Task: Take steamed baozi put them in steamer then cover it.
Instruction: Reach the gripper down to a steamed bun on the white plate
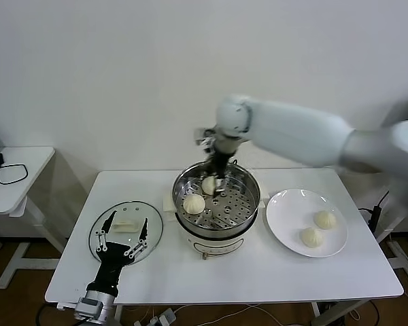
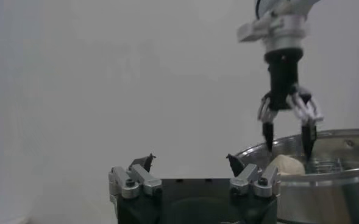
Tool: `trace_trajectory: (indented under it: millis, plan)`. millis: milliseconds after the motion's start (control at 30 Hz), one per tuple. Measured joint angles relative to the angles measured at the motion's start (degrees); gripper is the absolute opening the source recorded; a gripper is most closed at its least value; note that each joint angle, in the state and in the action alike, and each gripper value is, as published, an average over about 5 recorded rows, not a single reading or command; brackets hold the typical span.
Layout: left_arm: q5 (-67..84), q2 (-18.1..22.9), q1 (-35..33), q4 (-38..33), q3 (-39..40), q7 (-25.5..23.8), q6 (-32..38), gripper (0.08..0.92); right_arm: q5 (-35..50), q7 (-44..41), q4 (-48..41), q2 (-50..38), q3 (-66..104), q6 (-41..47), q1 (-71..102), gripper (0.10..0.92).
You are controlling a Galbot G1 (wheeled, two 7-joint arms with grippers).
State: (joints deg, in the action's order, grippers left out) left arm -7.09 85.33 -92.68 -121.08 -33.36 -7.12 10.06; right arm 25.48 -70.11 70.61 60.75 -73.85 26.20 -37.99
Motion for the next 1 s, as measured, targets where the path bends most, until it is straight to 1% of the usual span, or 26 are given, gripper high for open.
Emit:
trace_trajectory:
  millis: [133,267,433,667,1000]
  plan:
    - [-0.56,0.04,-0.27,-0.45,0.89,0.3,0.14,0.823,-3.71,-2.78,4.04,-8.73,0.44,-3.05,-0.58,0.823]
    - [-1.12,0.13,-0.5,-0.79,1.8,0.54,0.19,0.823,-8.46,-4.8,6.32,-16.59,2.14,-6.28,1.27,0.823]
    - [-1.72,0.36,-0.95,-0.96,2.53,0.64,0.46,0.823,-15.15,-6.33,7.33,-23.44,7.21,-9.94,7.6,0.823]
    - [-2.12,0.67,-1.32,-1.14,2.78,0.74,0.65,0.823,-23.6,-6.66,5.49,-27.08,17.6,-13.49,19.91,0.823]
    - [-2.36,0.85,-1.27,-0.62,2.61,0.81,0.86,0.823,-32.07,-5.26,-0.22,-26.1,29.57,-16.57,33.6,0.823]
